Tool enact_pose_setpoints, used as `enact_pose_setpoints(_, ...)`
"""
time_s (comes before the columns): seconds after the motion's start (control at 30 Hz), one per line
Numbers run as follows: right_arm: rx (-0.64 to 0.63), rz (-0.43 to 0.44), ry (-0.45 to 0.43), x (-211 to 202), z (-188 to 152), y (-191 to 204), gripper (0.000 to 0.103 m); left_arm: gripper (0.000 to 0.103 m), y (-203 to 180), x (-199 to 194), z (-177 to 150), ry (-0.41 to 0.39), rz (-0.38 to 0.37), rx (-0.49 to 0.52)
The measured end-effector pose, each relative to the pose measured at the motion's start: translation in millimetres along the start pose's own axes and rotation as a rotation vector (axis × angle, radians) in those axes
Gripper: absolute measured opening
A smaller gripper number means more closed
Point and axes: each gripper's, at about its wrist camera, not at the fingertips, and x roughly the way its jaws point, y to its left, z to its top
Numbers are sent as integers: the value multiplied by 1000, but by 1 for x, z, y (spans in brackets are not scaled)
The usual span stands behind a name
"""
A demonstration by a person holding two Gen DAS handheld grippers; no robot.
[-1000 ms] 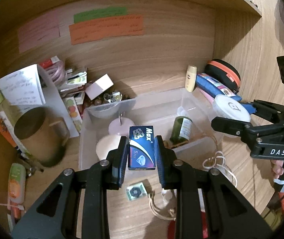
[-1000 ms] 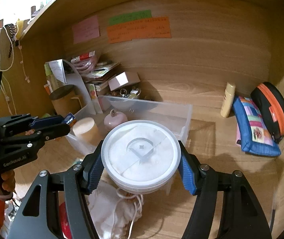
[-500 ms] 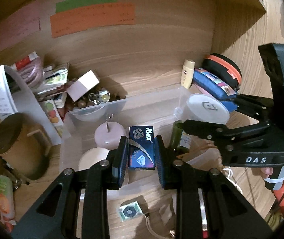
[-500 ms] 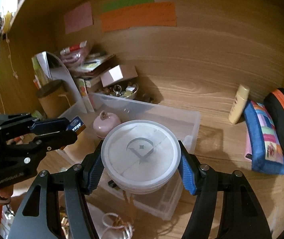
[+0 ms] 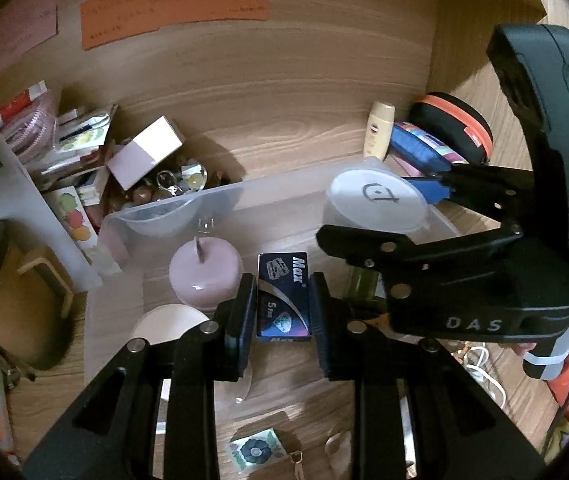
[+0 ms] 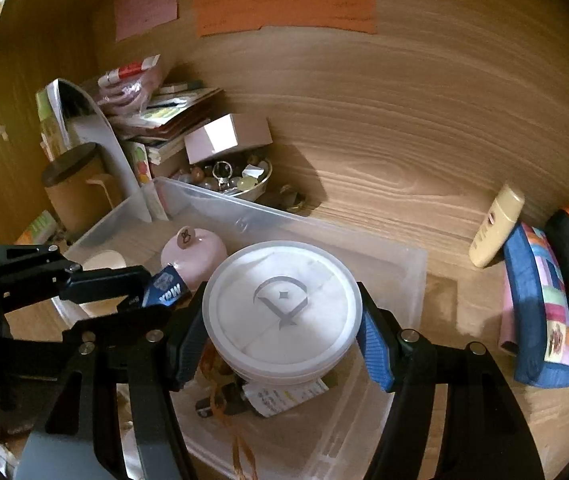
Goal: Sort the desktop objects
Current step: 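Lift and carry the blue card box and white jar over the clear box, then open the left tool to drop the card box in the box while the right tool releases the jar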
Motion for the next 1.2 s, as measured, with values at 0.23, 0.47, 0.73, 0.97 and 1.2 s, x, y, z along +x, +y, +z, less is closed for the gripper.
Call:
enact_pose_setpoints(0.23,0,-13,26,8,-1,-1,62,26,2,7,-2,23,-7,-11)
enact_pose_setpoints(0.47,-44,1,80,17,1,0,62,26,6,11,-2,31,-18,-24)
enact_pose_setpoints(0.73,-119,-14,192,31,1,8,62,26,3,10,-5,14,5,10)
enact_pose_setpoints(0.97,-129,-15,252,38,-3,7,62,26,5,10,-6,3,10,12)
enact_pose_setpoints(1.2,-128,-30,261,37,-5,6,62,30,6,10,-6,-10,22,17)
